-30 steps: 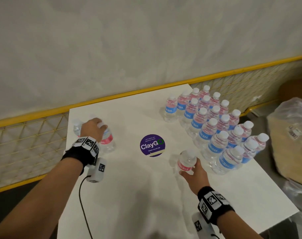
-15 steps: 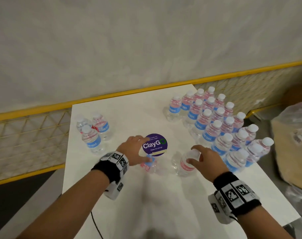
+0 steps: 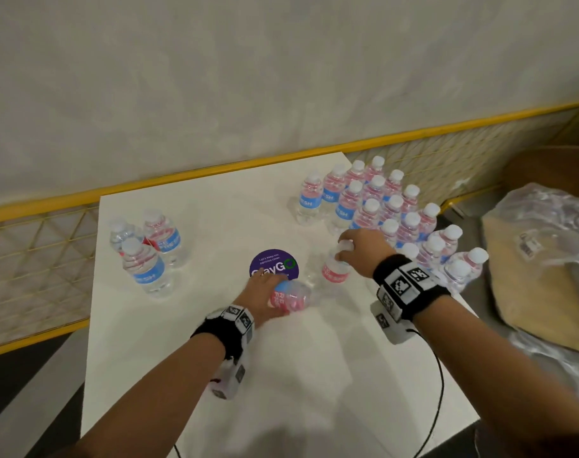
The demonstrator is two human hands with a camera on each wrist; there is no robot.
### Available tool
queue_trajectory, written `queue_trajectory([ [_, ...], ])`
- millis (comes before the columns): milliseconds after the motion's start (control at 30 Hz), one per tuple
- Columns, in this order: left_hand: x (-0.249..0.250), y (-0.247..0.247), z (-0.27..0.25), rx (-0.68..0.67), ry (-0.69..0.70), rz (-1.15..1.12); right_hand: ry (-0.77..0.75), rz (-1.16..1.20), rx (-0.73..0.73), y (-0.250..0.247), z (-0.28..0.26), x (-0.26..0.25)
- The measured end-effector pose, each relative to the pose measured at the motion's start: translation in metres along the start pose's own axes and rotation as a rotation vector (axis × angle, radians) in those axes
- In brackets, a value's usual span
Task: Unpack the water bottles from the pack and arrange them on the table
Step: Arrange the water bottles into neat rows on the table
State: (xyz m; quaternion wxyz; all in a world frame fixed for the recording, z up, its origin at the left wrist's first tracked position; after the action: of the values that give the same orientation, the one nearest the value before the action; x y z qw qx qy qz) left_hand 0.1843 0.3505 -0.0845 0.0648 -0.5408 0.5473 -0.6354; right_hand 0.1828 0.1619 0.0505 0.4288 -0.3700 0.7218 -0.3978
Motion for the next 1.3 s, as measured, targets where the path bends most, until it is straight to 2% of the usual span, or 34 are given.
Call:
queue_trajectory([
  [100, -0.004, -0.012, 0.003, 0.242, -0.079, -0.347, -0.003, -0.106, 0.004, -0.007, 0.024, -0.01],
  [200, -0.008, -0.027, -0.001, 0.427, -0.178, -0.537, 0.033, -0.151, 0.011, -0.015, 0.043, -0.014],
  [300, -0.006, -0.043, -0.001, 0.523, -0.18, -0.633, 0.031, -0.253, 0.004, -0.021, 0.056, -0.023],
  [433, -0.013, -0.055, -0.005, 0.549, -0.158, -0.637, 0.021, -0.353, 0.021, -0.027, 0.069, -0.034],
  [600, -0.026, -0.053, -0.015, 0.564, -0.171, -0.651, -0.035, -0.363, -0.024, -0.027, 0.079, -0.045],
  [733, -0.023, -0.053, -0.018, 0.566, -0.145, -0.654, 0.035, -0.264, -0.033, -0.026, 0.087, -0.032],
  [967, -0.02, -0.064, -0.012, 0.574, -0.149, -0.656, 0.05, -0.257, 0.097, -0.034, 0.096, -0.031],
  [1167, -0.021, -0.06, -0.015, 0.577, -0.134, -0.625, 0.022, -0.317, 0.038, -0.042, 0.101, -0.036],
  [1300, -0.022, -0.057, -0.016, 0.573, -0.131, -0.614, 0.002, -0.345, 0.051, -0.042, 0.105, -0.039],
])
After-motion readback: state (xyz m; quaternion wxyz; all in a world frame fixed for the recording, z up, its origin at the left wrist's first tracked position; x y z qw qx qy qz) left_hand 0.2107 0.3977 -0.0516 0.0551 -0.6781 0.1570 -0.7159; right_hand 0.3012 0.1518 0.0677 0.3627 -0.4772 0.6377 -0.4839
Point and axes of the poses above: each hand's wrist, its own z-axis towards the middle knuckle, its own y-axis out of the palm, x = y × z, the point moved 9 cm from there along z, towards the middle knuckle, and after that the axes turned 8 degrees about y, right-handed, at the moved point
